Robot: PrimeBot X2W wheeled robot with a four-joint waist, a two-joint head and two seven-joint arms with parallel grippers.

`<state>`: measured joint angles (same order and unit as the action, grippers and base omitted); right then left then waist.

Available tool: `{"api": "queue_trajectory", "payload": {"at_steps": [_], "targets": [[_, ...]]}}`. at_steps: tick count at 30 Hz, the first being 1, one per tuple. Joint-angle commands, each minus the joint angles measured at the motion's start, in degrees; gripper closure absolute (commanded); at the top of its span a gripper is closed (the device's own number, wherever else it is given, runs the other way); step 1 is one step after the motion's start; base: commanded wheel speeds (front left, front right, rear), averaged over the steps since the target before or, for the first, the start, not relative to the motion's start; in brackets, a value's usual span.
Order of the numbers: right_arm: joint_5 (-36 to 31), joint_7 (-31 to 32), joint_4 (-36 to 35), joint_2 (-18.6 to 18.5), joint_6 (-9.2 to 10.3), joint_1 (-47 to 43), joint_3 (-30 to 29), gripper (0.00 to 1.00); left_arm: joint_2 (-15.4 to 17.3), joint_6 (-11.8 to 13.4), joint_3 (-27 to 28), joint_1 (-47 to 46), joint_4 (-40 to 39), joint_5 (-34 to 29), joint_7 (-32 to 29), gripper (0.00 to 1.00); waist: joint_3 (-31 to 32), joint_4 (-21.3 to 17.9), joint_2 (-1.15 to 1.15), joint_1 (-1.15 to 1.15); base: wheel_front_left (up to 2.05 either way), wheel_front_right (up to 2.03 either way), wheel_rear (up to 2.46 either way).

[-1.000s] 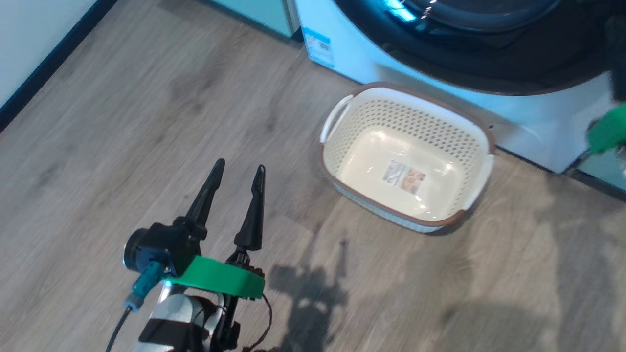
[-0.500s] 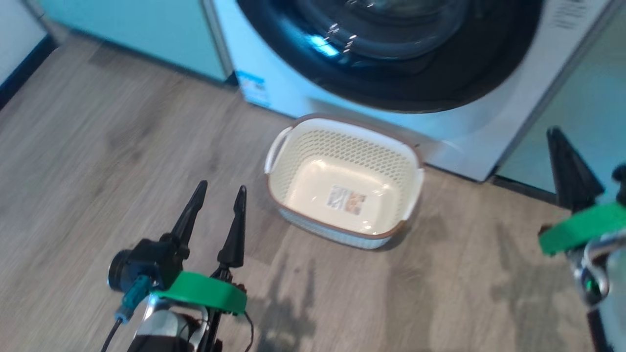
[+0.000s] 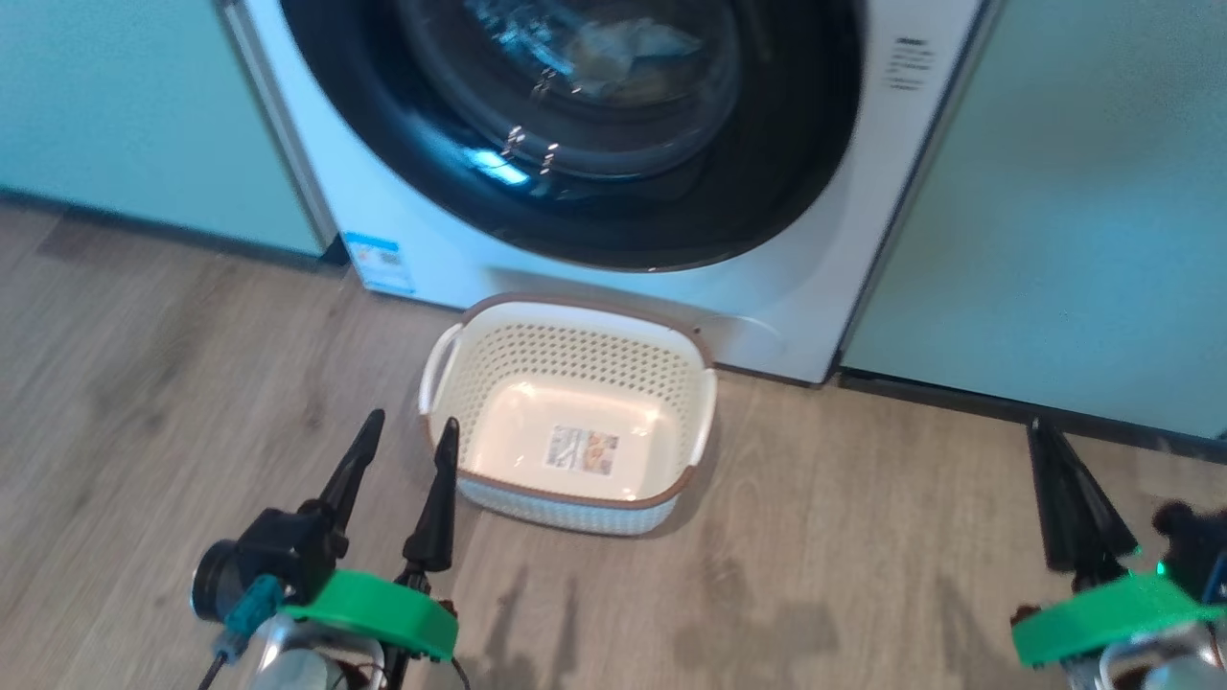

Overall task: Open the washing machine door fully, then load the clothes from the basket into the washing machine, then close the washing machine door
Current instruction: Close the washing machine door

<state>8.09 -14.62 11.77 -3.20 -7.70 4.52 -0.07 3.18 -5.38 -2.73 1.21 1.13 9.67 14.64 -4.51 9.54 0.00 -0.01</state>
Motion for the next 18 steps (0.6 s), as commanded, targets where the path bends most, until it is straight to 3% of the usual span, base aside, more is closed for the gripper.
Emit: {"api": "queue_trajectory", "payload": {"at_steps": [1,2,3,4,18], "targets": [[0.21,-0.38,-3.03,-0.02,0.21,0.13,0.79,0.63,0.99,0.06,2.23,-1.40,-1.74,-0.18,0.36,0.00,1.12,-1.76,0.00,0.01,0.00,0.00,0.00],[0.27,-0.38,-3.96,0.08,0.21,-0.80,0.52,0.45,1.04,0.12,2.32,-1.20,-1.72,-0.16,0.36,0.00,1.30,-2.29,0.00,0.01,0.00,0.00,0.00],[0.28,-0.38,-4.66,0.15,0.21,-1.77,0.36,0.17,1.12,0.18,2.40,-1.01,-1.73,-0.18,0.36,0.00,1.50,-2.86,0.00,0.01,0.00,0.00,0.00],[0.28,-0.38,-5.30,0.21,0.21,-2.66,0.32,0.00,1.14,0.25,2.46,-0.80,-1.69,-0.12,0.36,0.00,1.62,-3.41,0.00,0.01,0.00,0.00,0.00],[2.87,-0.38,-11.21,0.31,0.21,-10.02,0.12,0.00,2.09,1.02,2.76,0.67,-1.40,0.60,-0.22,0.00,2.78,-8.77,0.00,0.01,0.00,0.00,0.00]]}}
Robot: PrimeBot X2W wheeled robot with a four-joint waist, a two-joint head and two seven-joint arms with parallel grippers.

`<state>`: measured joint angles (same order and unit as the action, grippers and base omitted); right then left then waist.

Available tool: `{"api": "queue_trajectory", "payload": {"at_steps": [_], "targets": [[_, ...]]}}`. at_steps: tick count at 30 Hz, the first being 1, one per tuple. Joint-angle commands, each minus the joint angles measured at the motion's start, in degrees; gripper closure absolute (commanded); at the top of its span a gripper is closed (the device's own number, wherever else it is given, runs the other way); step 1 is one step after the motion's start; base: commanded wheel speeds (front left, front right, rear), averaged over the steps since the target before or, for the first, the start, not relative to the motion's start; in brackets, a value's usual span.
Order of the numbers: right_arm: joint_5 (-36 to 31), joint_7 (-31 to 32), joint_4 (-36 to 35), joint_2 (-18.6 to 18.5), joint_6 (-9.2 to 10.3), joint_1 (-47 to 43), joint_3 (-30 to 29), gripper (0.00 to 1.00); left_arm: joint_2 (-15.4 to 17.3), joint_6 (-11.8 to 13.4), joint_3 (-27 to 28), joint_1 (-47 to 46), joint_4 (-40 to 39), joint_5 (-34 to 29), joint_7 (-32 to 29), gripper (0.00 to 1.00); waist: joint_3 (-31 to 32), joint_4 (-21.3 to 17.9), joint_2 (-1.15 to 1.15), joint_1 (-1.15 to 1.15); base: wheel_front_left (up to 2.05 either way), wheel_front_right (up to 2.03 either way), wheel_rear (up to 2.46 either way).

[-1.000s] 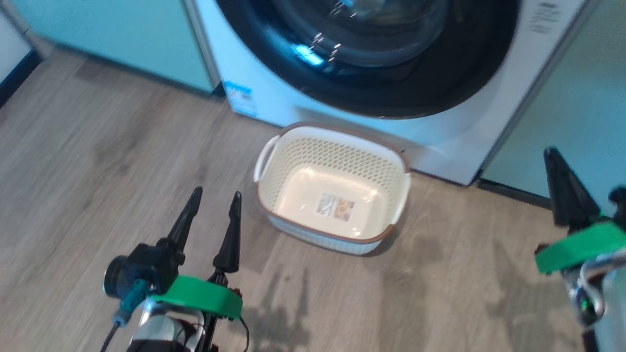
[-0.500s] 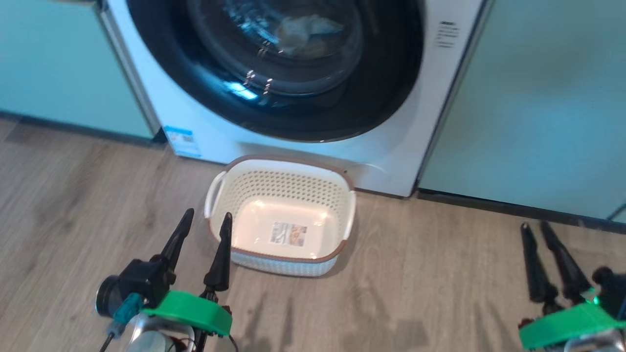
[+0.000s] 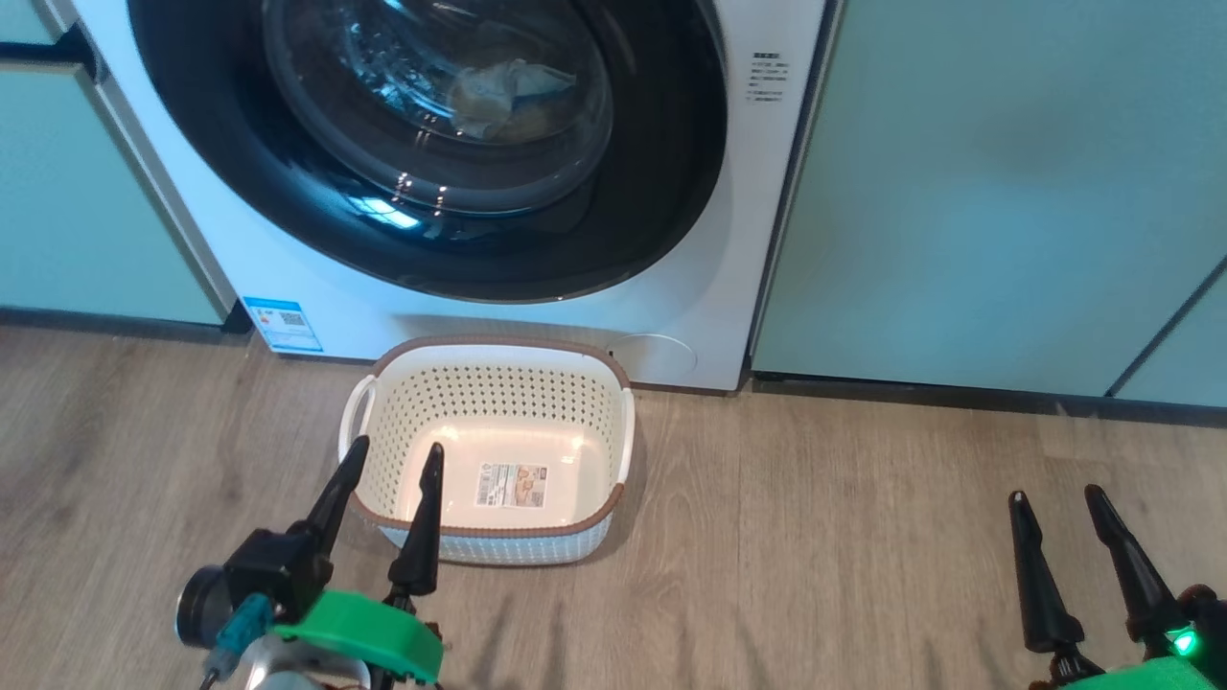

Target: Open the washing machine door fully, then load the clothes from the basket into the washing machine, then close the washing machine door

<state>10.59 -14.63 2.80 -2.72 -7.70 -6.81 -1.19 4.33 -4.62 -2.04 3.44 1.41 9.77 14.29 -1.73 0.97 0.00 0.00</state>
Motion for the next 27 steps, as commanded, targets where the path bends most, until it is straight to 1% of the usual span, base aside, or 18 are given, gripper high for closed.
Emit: {"api": "queue_trajectory", "payload": {"at_steps": [1,7,27], "targets": [[0.51,-0.37,-2.45,-0.17,0.21,1.03,1.29,0.00,0.99,0.34,2.09,-1.55,-1.74,0.55,0.11,0.00,0.01,-0.35,0.00,0.00,0.00,0.00,0.00],[0.87,-0.37,-3.06,-0.17,0.21,0.30,1.57,0.00,1.23,0.89,2.21,-1.38,-2.23,0.77,-0.14,0.00,-0.21,-1.06,0.00,0.00,0.00,0.00,0.00],[0.82,-0.37,-3.13,-0.16,0.21,0.56,1.32,0.00,1.54,1.91,1.74,-1.37,-2.28,1.55,-0.03,0.00,-1.10,-1.32,0.00,0.00,0.00,0.00,0.00]]}}
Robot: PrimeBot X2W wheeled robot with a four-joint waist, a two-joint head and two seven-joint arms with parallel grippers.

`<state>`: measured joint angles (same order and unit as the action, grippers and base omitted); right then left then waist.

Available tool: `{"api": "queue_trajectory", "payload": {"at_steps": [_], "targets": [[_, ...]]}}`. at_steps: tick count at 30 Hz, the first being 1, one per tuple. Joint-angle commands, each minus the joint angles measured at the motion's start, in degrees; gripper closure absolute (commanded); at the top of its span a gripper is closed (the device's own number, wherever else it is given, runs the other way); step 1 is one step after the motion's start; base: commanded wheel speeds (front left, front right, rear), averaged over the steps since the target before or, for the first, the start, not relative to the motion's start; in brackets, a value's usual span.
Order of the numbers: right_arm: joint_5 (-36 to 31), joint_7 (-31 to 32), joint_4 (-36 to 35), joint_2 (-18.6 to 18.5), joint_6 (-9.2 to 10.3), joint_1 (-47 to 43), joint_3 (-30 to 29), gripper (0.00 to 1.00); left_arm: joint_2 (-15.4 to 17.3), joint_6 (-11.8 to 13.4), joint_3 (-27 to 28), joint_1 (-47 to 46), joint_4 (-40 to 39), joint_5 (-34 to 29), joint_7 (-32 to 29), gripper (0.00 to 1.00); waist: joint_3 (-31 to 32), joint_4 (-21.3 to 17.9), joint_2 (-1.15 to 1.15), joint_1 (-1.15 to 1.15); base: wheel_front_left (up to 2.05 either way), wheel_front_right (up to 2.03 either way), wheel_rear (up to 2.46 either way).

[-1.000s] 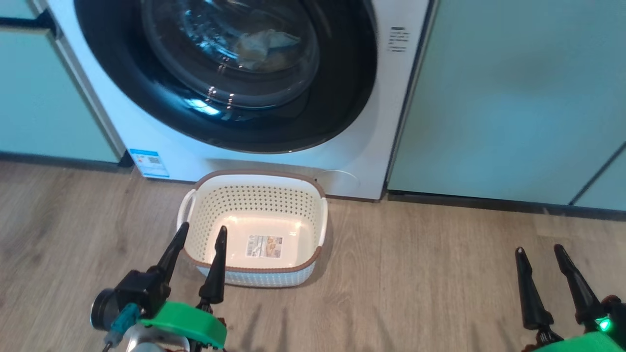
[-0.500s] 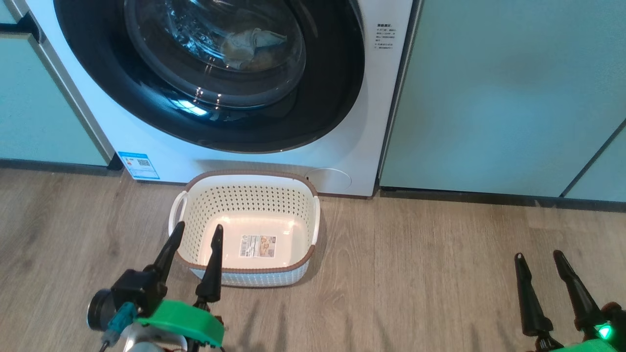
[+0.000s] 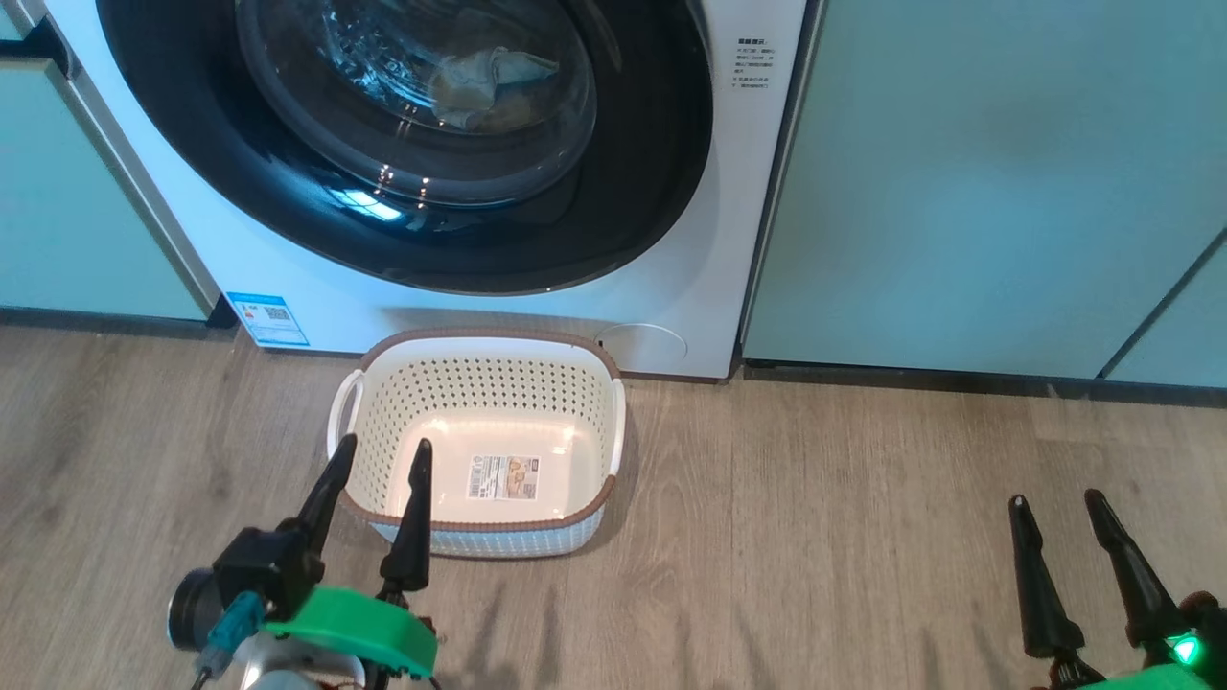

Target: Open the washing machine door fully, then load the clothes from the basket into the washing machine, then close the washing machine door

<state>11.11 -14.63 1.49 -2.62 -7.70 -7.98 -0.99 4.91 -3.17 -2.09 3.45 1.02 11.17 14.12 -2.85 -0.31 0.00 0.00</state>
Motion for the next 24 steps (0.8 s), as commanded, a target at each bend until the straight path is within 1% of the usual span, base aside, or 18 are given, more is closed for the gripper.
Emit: {"api": "queue_trajectory", "payload": {"at_steps": [1,11,12,16,24], "targets": [[0.27,-0.36,-1.81,-0.26,0.21,1.72,1.12,0.00,0.96,0.51,1.75,-1.35,-1.87,0.17,0.15,0.00,0.05,-0.08,0.00,0.00,0.00,0.00,0.00],[0.43,-0.24,-1.69,-0.26,0.21,1.78,1.23,0.00,1.03,0.77,1.21,-1.56,-1.56,0.37,0.31,0.00,-0.25,0.03,0.00,0.00,0.00,0.00,0.00],[0.02,0.01,0.00,0.01,0.00,0.00,0.02,1.00,0.04,0.43,-0.33,0.00,0.09,0.02,0.00,1.00,-0.25,0.02,0.00,0.00,0.00,0.00,0.00],[0.40,0.06,3.09,0.03,-0.01,-0.22,0.55,1.00,-0.60,0.28,-0.34,0.41,3.38,0.39,-0.11,1.00,-0.25,0.04,0.00,0.00,0.00,0.00,0.00],[5.38,0.93,3.53,-0.32,0.00,0.53,0.61,1.00,-0.68,0.02,0.17,-0.18,3.96,4.99,-1.29,1.00,-0.09,0.06,0.00,0.00,0.00,0.00,0.00]]}}
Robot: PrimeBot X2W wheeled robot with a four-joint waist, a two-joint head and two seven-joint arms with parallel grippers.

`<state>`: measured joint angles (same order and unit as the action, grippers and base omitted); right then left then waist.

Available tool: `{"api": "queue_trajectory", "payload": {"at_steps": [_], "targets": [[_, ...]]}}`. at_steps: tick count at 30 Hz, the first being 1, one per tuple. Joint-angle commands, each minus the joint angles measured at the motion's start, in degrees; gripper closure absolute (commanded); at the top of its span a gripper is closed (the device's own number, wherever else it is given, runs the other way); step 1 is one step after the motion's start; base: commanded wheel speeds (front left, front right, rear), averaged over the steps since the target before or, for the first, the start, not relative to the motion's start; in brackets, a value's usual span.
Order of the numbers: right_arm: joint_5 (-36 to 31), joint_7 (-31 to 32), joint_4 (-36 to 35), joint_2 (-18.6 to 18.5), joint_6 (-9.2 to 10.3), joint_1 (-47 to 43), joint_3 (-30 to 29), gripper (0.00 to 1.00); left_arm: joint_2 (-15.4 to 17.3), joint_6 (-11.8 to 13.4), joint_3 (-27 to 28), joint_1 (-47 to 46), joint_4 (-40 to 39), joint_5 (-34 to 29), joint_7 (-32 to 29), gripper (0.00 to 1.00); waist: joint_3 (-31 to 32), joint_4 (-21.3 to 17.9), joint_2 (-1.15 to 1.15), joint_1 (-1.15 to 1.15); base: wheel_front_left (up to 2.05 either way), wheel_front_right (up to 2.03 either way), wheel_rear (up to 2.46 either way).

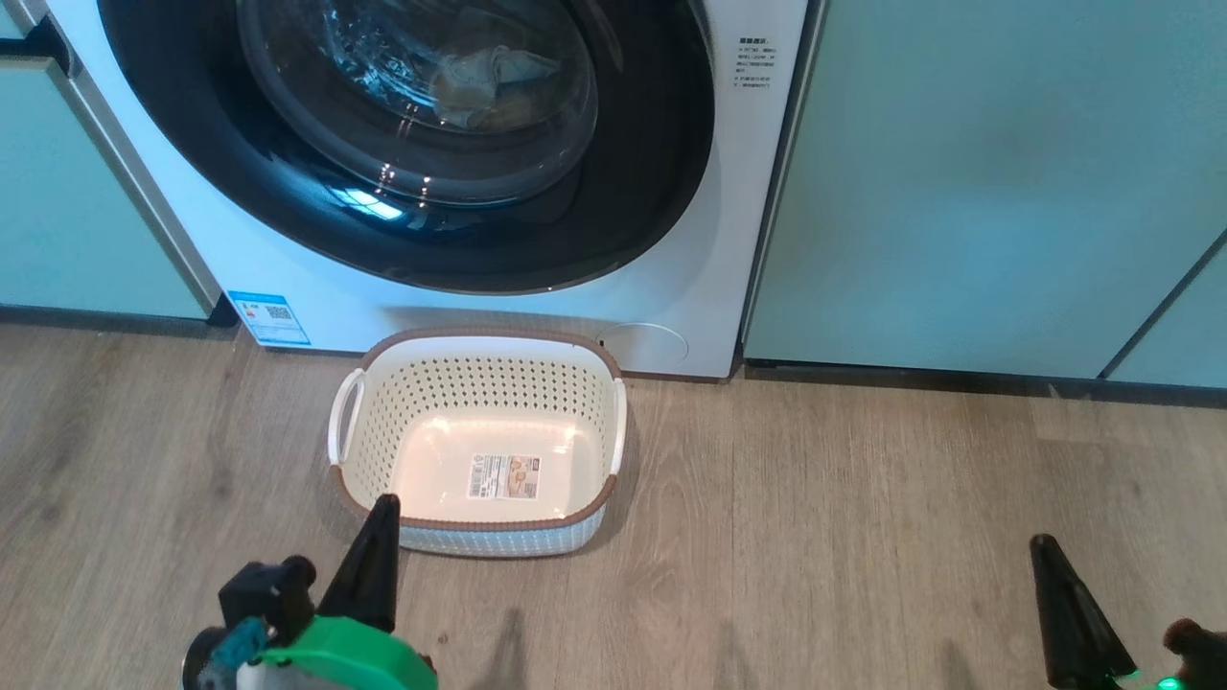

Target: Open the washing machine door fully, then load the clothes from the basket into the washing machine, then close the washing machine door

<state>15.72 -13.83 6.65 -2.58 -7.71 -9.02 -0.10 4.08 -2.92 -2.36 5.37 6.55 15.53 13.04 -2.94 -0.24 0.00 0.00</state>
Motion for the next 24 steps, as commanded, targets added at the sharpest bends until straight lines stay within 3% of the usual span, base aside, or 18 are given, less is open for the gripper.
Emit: {"api": "queue_trajectory", "payload": {"at_steps": [1,24], "targets": [[1.48,0.25,-1.54,-0.41,0.02,1.70,-0.27,1.00,0.13,-0.27,0.51,-2.18,-1.50,1.27,-0.36,1.00,0.03,0.00,0.00,0.00,0.00,0.00,0.00],[17.22,3.33,0.23,-1.20,0.06,4.37,-0.38,1.00,-0.13,-1.12,2.17,-4.03,0.28,16.15,-4.16,1.00,0.57,0.05,0.00,0.00,0.00,0.00,0.00]]}}
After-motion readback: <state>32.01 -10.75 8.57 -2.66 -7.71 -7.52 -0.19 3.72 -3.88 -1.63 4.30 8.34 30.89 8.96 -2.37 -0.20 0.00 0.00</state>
